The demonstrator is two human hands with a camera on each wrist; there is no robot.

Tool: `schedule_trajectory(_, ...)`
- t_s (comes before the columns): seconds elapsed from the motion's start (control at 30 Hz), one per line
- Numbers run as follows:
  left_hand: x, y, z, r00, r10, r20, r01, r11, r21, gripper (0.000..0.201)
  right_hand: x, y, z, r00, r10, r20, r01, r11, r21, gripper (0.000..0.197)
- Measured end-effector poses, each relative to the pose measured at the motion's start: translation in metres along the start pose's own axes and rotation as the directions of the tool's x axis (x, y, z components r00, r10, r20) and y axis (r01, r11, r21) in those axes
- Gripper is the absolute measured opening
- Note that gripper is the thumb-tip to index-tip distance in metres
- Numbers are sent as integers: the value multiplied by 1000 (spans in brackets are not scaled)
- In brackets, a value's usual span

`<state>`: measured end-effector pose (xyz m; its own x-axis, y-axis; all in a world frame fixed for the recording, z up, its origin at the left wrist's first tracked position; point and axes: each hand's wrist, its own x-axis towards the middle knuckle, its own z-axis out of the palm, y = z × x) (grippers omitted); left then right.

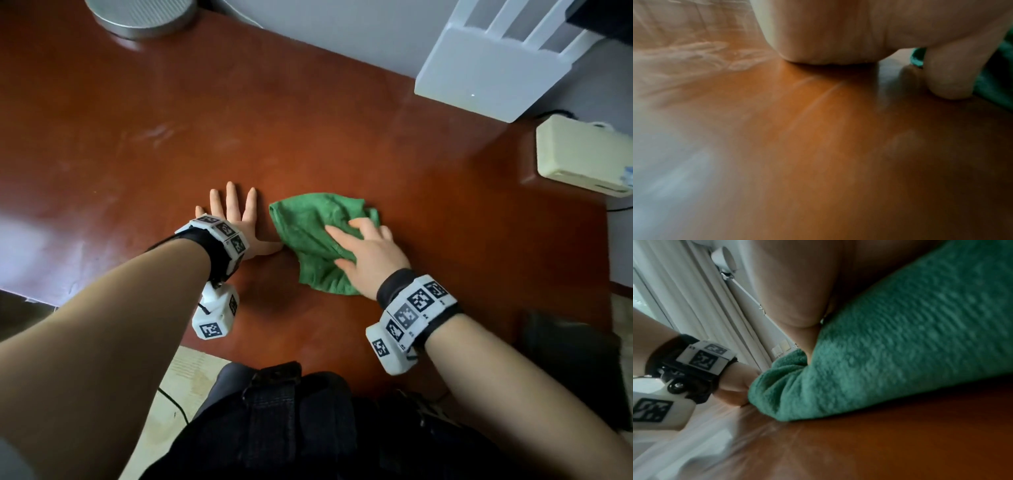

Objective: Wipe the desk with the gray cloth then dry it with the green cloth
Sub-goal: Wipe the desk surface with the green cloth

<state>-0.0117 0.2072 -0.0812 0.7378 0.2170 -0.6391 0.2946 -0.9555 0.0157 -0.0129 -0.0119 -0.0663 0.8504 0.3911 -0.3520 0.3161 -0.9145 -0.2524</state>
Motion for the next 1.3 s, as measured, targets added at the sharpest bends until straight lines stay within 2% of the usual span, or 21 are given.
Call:
schedule_trajectory(0.1, -1, 0, 0, 1000, -3, -1, 3, 1000, 1, 109, -5, 30, -6, 997, 75, 0, -75, 997, 7, 50)
schedule_trajectory(0.17, -2, -1, 0, 1000, -5, 1, 5, 1000, 6, 109, -10, 73, -16, 957, 283, -63, -280, 959, 47, 50)
schedule_trajectory(0.2, -3, -1, 1, 1000, -4, 0, 4, 1000, 1, 108, -16, 98, -22, 902, 422, -93, -415, 906, 81, 50)
schedule_trajectory(0.27, -3, -1, 2, 1000, -1, -13, 1, 1000, -14, 109, -31, 148, -32, 711, 698, -93, -680, 715, 164, 52)
schedule_trajectory(0.33, -4, -1, 2, 1000, -6, -20, 5, 1000, -16, 108, -47, 178, -37, 530, 848, -25, -823, 521, 224, 56)
schedule_trajectory(0.37, -4, 0, 1, 1000, -8, -18, 8, 1000, -13, 108, -50, 183, -36, 492, 871, -3, -845, 478, 240, 58)
schedule_trajectory(0.4, -4, 1, 0, 1000, -9, -15, 9, 1000, -12, 108, -52, 179, -34, 491, 871, 5, -845, 475, 244, 58)
schedule_trajectory(0.43, -5, 1, 0, 1000, -11, -14, 11, 1000, -14, 108, -52, 168, -31, 522, 853, -1, -827, 507, 242, 58)
schedule_trajectory(0.5, -5, 1, 2, 999, -20, -29, 19, 999, -29, 108, -51, 134, -22, 674, 737, -49, -711, 665, 229, 55)
schedule_trajectory(0.6, -7, 3, 4, 997, -31, -64, 26, 997, -73, 108, -51, 71, -8, 919, 388, -66, -376, 915, 143, 52)
schedule_trajectory(0.67, -9, 8, 2, 996, -49, -77, 42, 995, -94, 107, -46, 46, 0, 983, 181, 17, -182, 981, 74, 51)
schedule_trajectory(0.73, -9, 16, -4, 994, -59, -88, 50, 993, -104, 105, -36, 50, -4, 988, 145, 51, -147, 988, 52, 50)
schedule_trajectory(0.83, -4, 37, -17, 993, 42, -112, -50, 997, -65, 103, -25, 94, -21, 931, 364, -37, -358, 927, 110, 49)
schedule_trajectory(0.9, 4, 57, -24, 987, 125, -100, -127, 992, -21, 103, -22, 137, -37, 806, 587, -78, -564, 801, 199, 50)
schedule_trajectory(0.97, 13, 73, -27, 986, 154, -67, -154, 988, -1, 103, -19, 171, -52, 657, 753, -43, -720, 643, 262, 51)
schedule_trajectory(1.03, 20, 81, -26, 990, 141, -26, -140, 990, 24, 106, -15, 188, -64, 580, 815, -7, -789, 564, 246, 53)
schedule_trajectory(1.07, 22, 83, -25, 991, 131, -8, -131, 991, 41, 108, -12, 192, -70, 584, 811, -38, -782, 574, 242, 54)
schedule_trajectory(1.13, 26, 84, -26, 993, 115, 33, -117, 991, 61, 110, -5, 193, -83, 635, 737, -232, -686, 676, 270, 54)
schedule_trajectory(1.23, 28, 84, -29, 992, 98, 83, -105, 991, 86, 111, 1, 185, -99, 609, 594, -526, -532, 797, 285, 54)
schedule_trajectory(1.27, 29, 85, -30, 992, 93, 91, -101, 991, 92, 111, 4, 183, -100, 625, 578, -525, -498, 813, 302, 54)
schedule_trajectory(1.3, 30, 86, -30, 992, 89, 93, -98, 991, 95, 111, 8, 181, -98, 673, 579, -460, -481, 815, 323, 55)
